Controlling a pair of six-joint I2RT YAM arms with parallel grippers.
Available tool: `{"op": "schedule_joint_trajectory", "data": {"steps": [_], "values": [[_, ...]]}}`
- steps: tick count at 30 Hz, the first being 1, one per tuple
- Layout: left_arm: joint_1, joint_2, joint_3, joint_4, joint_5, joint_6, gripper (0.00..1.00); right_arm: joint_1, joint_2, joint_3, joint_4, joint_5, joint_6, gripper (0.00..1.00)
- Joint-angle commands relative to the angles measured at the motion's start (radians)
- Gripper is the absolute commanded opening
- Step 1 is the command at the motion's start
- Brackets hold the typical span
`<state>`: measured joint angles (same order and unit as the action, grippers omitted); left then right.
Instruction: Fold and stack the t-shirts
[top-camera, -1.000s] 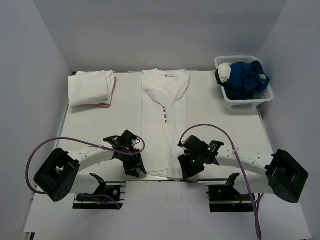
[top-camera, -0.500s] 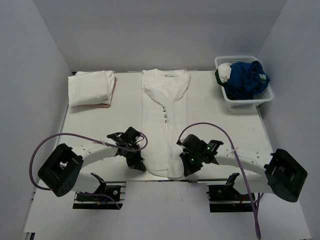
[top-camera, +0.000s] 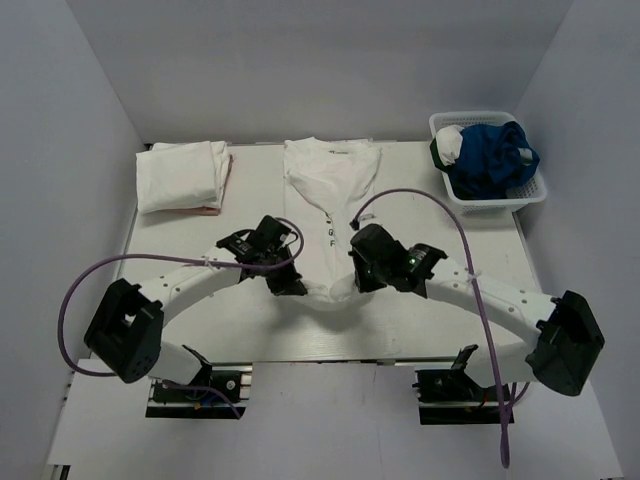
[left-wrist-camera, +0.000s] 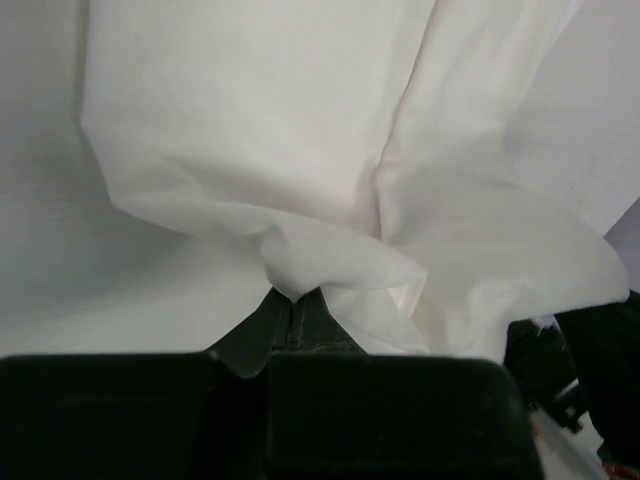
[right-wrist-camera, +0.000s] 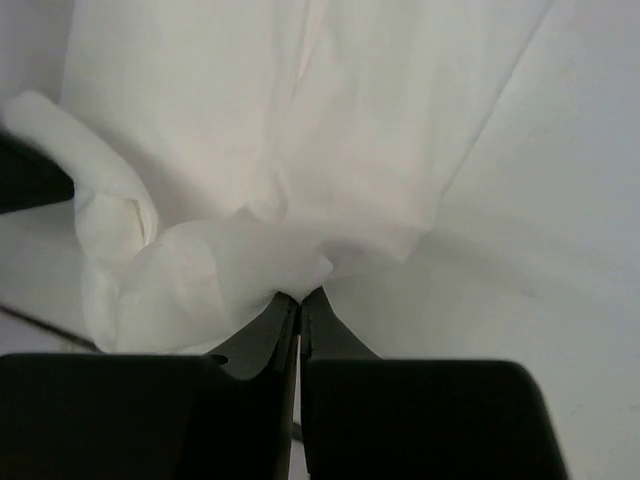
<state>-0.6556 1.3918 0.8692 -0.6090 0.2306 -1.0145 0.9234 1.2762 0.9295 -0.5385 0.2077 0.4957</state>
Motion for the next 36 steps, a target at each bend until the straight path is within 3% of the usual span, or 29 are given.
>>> {"op": "schedule_joint_trajectory", "data": {"steps": [1, 6, 15, 26, 36], "values": [[0.031, 0.035, 0.114, -0.006, -0.111, -0.012, 0.0, -0.053, 0.061, 0.126, -0.034, 0.199, -0.005, 0.0], [0.091, 0.076, 0.261, -0.015, -0.185, 0.007, 0.0, -0.135, 0.141, 0.227, 0.031, 0.256, -0.065, 0.0], [0.155, 0.278, 0.511, -0.025, -0.229, 0.135, 0.0, -0.259, 0.336, 0.419, 0.103, 0.187, -0.151, 0.0], [0.238, 0.495, 0.66, 0.103, -0.176, 0.206, 0.0, -0.374, 0.548, 0.568, 0.159, 0.121, -0.223, 0.0], [0.278, 0.708, 0.833, 0.115, -0.103, 0.284, 0.0, -0.425, 0.744, 0.719, 0.146, 0.085, -0.23, 0.0]]}}
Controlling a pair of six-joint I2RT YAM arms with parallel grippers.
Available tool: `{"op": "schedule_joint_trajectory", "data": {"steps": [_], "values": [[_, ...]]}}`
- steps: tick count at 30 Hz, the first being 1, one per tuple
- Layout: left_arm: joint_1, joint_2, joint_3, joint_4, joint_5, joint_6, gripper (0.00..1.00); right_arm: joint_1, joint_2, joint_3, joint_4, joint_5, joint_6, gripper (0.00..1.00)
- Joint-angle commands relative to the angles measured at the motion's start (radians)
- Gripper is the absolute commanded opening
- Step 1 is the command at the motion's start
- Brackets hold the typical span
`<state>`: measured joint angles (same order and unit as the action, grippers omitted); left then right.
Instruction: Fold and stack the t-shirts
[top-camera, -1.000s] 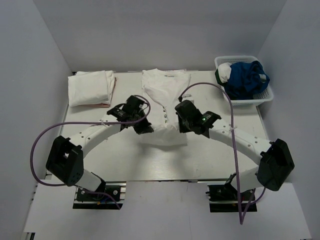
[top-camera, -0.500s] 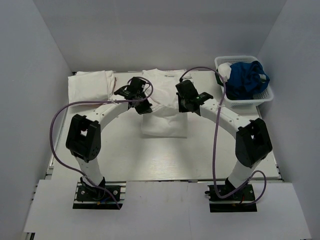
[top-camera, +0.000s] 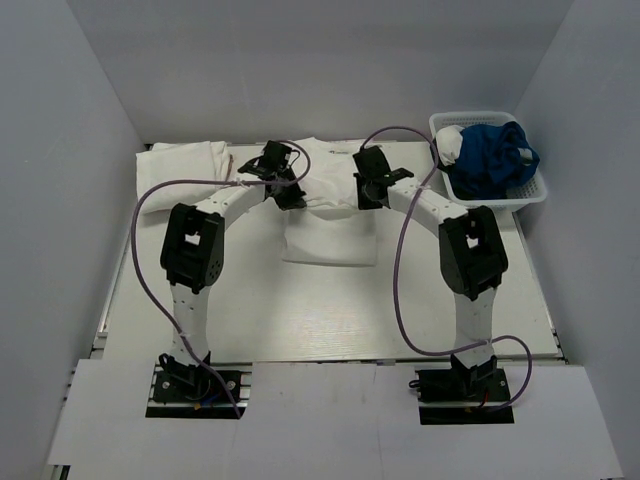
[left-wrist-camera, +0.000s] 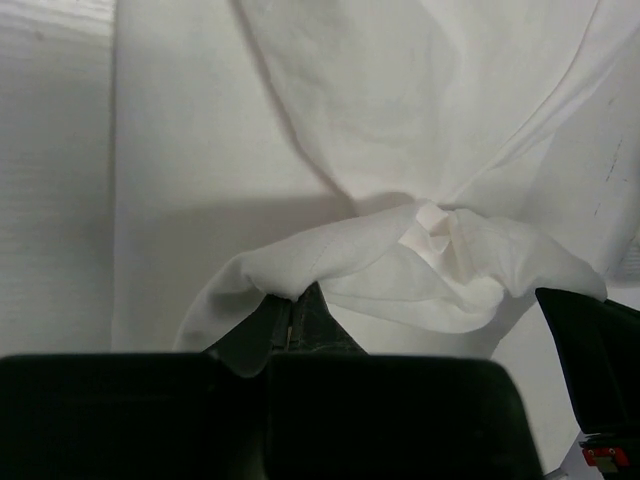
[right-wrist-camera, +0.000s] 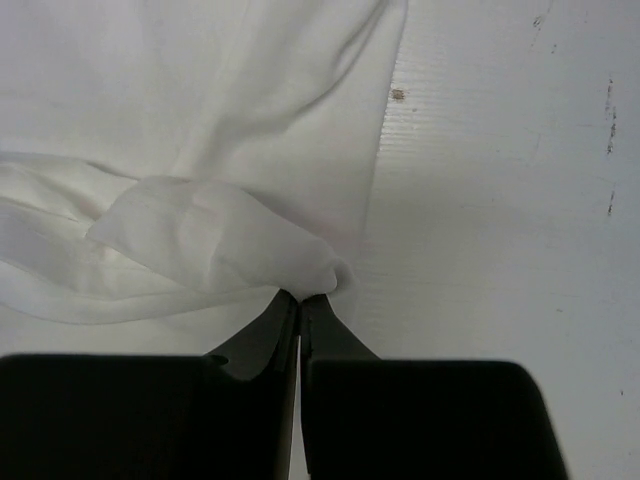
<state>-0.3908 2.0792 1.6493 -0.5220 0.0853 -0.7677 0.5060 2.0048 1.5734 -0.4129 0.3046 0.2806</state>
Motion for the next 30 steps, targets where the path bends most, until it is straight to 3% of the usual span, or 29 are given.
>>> {"op": "schedule_joint_trajectory", "data": {"steps": [1, 3, 4, 5, 6, 11, 15, 19, 23, 30], "values": [[0.013, 0.036, 0.088, 0.028, 0.042, 0.038, 0.0, -0.012, 0.047, 0.098, 0.013, -0.015, -0.015, 0.0], [0.024, 0.07, 0.13, -0.024, 0.033, 0.038, 0.0, -0.018, 0.089, 0.14, -0.007, -0.033, -0.021, 0.13], [0.036, 0.07, 0.141, -0.035, 0.033, 0.038, 0.07, -0.023, 0.1, 0.154, -0.015, -0.053, -0.027, 0.23], [0.036, 0.079, 0.15, -0.058, 0.022, 0.047, 0.26, -0.023, 0.11, 0.209, -0.024, -0.058, -0.024, 0.66], [0.047, 0.079, 0.168, -0.058, 0.022, 0.057, 0.99, -0.027, 0.13, 0.223, -0.058, -0.082, -0.024, 0.9], [0.056, 0.01, 0.185, -0.098, 0.04, 0.08, 1.0, -0.027, 0.054, 0.202, -0.055, -0.148, -0.018, 0.9], [0.041, -0.115, 0.017, 0.003, 0.114, 0.09, 1.0, -0.026, -0.058, 0.033, 0.029, -0.251, 0.005, 0.9], [0.018, -0.189, -0.159, 0.149, 0.322, 0.044, 1.0, -0.03, -0.175, -0.127, 0.083, -0.266, 0.074, 0.9], [-0.023, -0.18, -0.279, 0.211, 0.393, 0.016, 1.0, -0.037, -0.279, -0.304, 0.169, -0.282, 0.112, 0.9], [-0.043, -0.131, -0.397, 0.133, 0.375, 0.036, 1.0, -0.047, -0.276, -0.317, 0.177, -0.341, 0.1, 0.9]]}}
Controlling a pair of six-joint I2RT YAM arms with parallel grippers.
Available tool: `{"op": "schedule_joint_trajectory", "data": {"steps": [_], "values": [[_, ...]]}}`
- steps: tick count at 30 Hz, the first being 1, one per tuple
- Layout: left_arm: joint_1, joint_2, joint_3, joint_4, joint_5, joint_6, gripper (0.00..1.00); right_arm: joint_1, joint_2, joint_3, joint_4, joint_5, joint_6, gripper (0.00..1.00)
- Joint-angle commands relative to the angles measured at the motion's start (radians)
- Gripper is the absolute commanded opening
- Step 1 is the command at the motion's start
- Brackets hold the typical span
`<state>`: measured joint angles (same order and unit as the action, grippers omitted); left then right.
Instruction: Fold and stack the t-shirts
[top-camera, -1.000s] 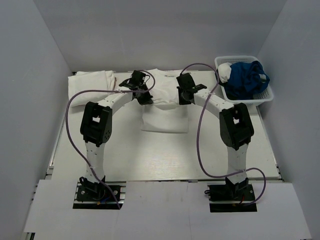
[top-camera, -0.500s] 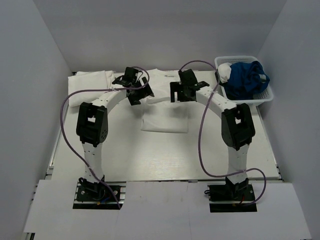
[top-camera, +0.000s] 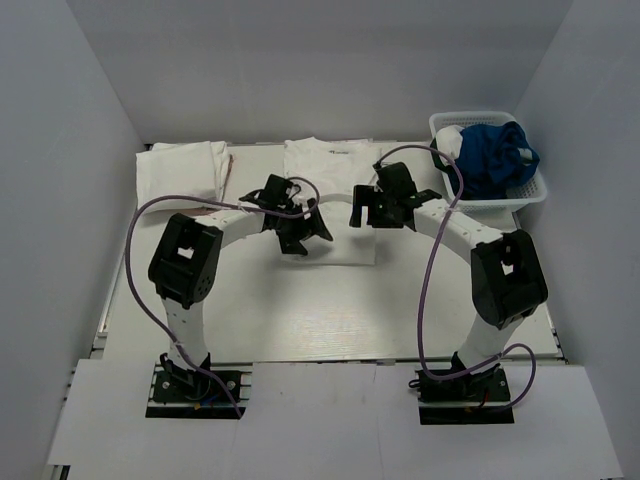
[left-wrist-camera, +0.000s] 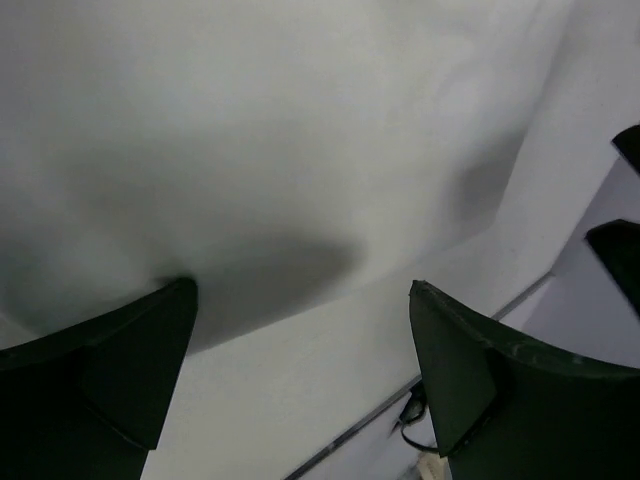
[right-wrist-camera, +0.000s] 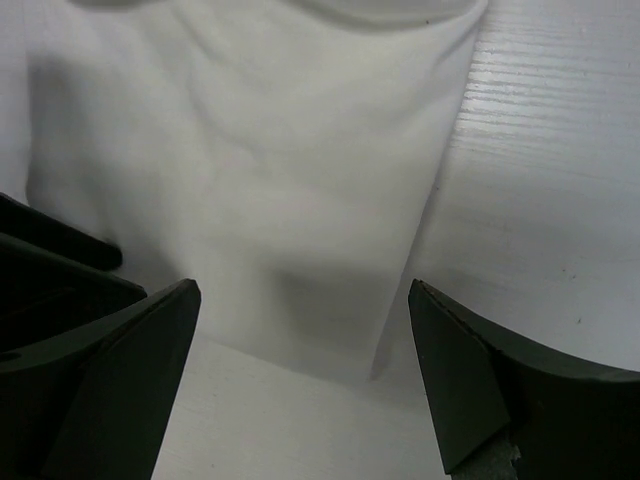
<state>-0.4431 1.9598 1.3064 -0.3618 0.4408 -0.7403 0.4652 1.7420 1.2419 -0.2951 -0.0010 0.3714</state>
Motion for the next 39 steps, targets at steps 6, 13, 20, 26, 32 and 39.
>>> {"op": "schedule_joint_trajectory", "data": {"steps": [6, 13, 20, 26, 32, 39], "values": [[0.021, -0.075, -0.28, 0.007, -0.004, 0.028, 1.0, -0.01, -0.007, 0.001, 0.069, -0.056, -0.012, 0.9], [0.0, -0.157, -0.222, 0.007, 0.033, 0.053, 1.0, -0.008, 0.016, 0.023, 0.139, -0.162, -0.048, 0.9], [0.04, -0.093, 0.115, -0.123, -0.128, 0.148, 1.0, -0.01, 0.142, 0.152, 0.149, -0.182, -0.063, 0.9], [0.07, 0.151, 0.405, -0.215, -0.174, 0.222, 1.0, -0.019, 0.243, 0.225, 0.192, -0.165, 0.0, 0.9], [0.139, 0.373, 0.635, -0.246, -0.165, 0.242, 1.0, -0.049, 0.367, 0.353, 0.226, -0.151, 0.054, 0.9], [0.214, 0.4, 0.788, -0.183, -0.148, 0.206, 1.0, -0.077, 0.527, 0.624, 0.134, -0.191, 0.034, 0.9]]}}
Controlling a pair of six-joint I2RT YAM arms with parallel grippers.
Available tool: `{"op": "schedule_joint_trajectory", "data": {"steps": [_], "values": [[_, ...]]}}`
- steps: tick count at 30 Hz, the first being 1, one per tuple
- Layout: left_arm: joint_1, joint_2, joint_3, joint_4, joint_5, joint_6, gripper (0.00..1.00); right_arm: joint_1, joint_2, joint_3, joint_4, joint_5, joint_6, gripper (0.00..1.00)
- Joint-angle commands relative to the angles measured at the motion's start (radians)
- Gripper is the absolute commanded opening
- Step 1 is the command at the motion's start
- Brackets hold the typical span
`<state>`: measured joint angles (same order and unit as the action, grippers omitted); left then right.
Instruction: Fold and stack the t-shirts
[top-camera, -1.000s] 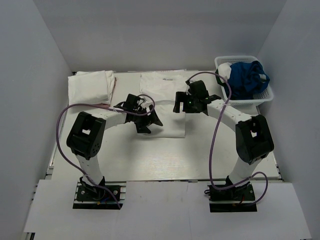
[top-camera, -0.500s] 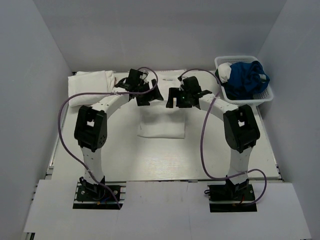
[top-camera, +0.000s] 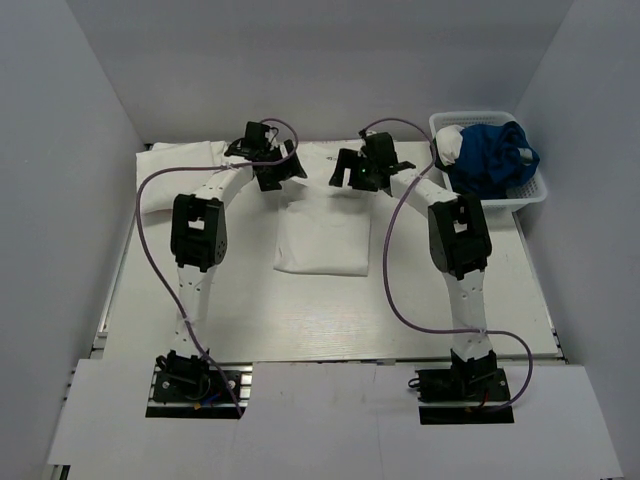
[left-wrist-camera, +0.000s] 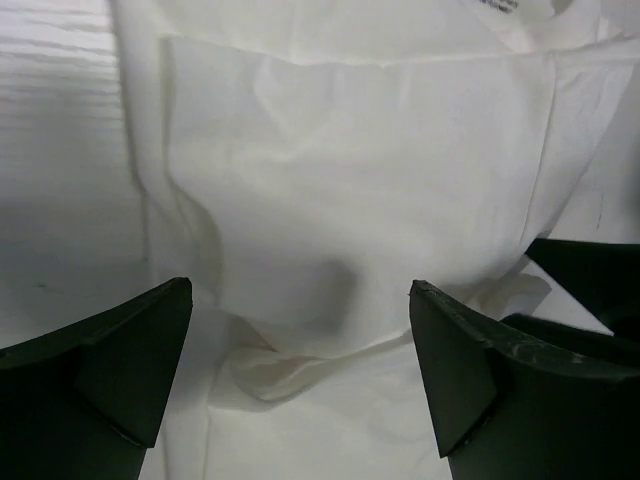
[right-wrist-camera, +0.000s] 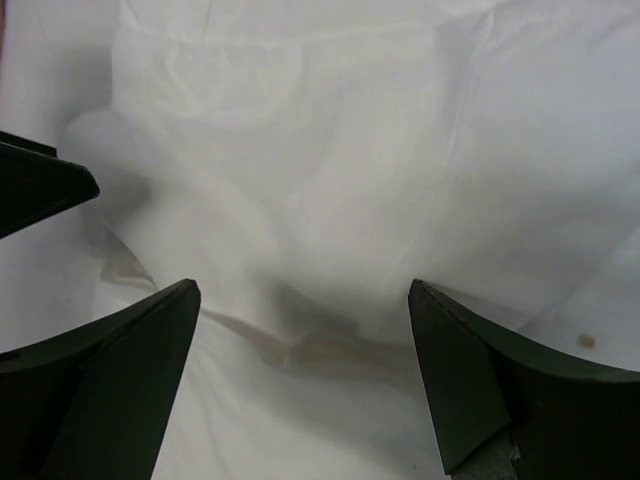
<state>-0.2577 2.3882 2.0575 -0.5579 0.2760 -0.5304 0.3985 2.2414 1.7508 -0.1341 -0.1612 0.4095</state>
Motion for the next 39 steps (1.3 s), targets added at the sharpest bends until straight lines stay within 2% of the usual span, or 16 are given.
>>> {"op": "schedule_joint_trajectory", "data": {"steps": [1, 6, 8, 11, 12, 13, 14, 16, 21, 24, 27, 33, 34, 36, 38, 39], "values": [[0.029, -0.04, 0.047, 0.033, 0.032, -0.003, 1.0, -0.018, 0.026, 0.124, -0.033, -0.041, -0.006, 0.9], [0.049, -0.156, 0.011, 0.021, 0.061, -0.003, 1.0, 0.0, -0.115, 0.06, -0.03, -0.084, -0.035, 0.9], [0.037, -0.263, -0.054, -0.007, 0.039, 0.027, 1.0, 0.0, -0.214, -0.073, -0.016, -0.078, -0.035, 0.9], [0.023, -0.444, -0.261, -0.045, -0.027, 0.038, 1.0, 0.005, -0.42, -0.344, 0.031, -0.048, -0.006, 0.9], [0.023, -0.493, -0.401, -0.045, -0.027, 0.038, 1.0, 0.008, -0.457, -0.4, 0.036, -0.028, -0.002, 0.9], [0.023, -0.541, -0.478, -0.045, -0.027, 0.023, 1.0, 0.013, -0.571, -0.557, 0.036, -0.023, 0.0, 0.9], [0.023, -0.588, -0.558, -0.019, -0.014, 0.014, 1.0, 0.017, -0.601, -0.604, 0.022, -0.011, 0.005, 0.9], [0.005, -0.754, -0.837, 0.024, -0.014, -0.031, 1.0, 0.031, -0.72, -0.751, -0.042, 0.003, 0.015, 0.9], [-0.02, -0.859, -1.111, 0.122, 0.029, -0.083, 1.0, 0.075, -0.787, -0.942, -0.082, -0.021, -0.003, 0.9], [-0.051, -0.845, -1.157, 0.148, 0.065, -0.092, 1.0, 0.092, -0.747, -0.975, -0.061, -0.057, -0.012, 0.9], [-0.075, -0.79, -1.18, 0.159, 0.026, -0.101, 0.98, 0.115, -0.701, -0.973, -0.029, -0.069, -0.012, 0.9], [-0.095, -0.689, -1.168, 0.185, 0.026, -0.102, 0.77, 0.128, -0.629, -0.935, 0.007, -0.044, 0.0, 0.9], [-0.095, -0.678, -1.154, 0.185, 0.026, -0.102, 0.68, 0.128, -0.619, -0.93, 0.004, -0.047, 0.002, 0.86], [-0.095, -0.658, -1.145, 0.185, 0.014, -0.102, 0.58, 0.129, -0.611, -0.932, 0.005, -0.054, 0.006, 0.81], [-0.095, -0.633, -1.145, 0.185, 0.005, -0.102, 0.47, 0.132, -0.609, -0.935, 0.018, -0.043, 0.006, 0.71], [-0.095, -0.633, -1.145, 0.185, 0.005, -0.102, 0.44, 0.134, -0.606, -0.939, 0.021, -0.04, 0.005, 0.61]]}}
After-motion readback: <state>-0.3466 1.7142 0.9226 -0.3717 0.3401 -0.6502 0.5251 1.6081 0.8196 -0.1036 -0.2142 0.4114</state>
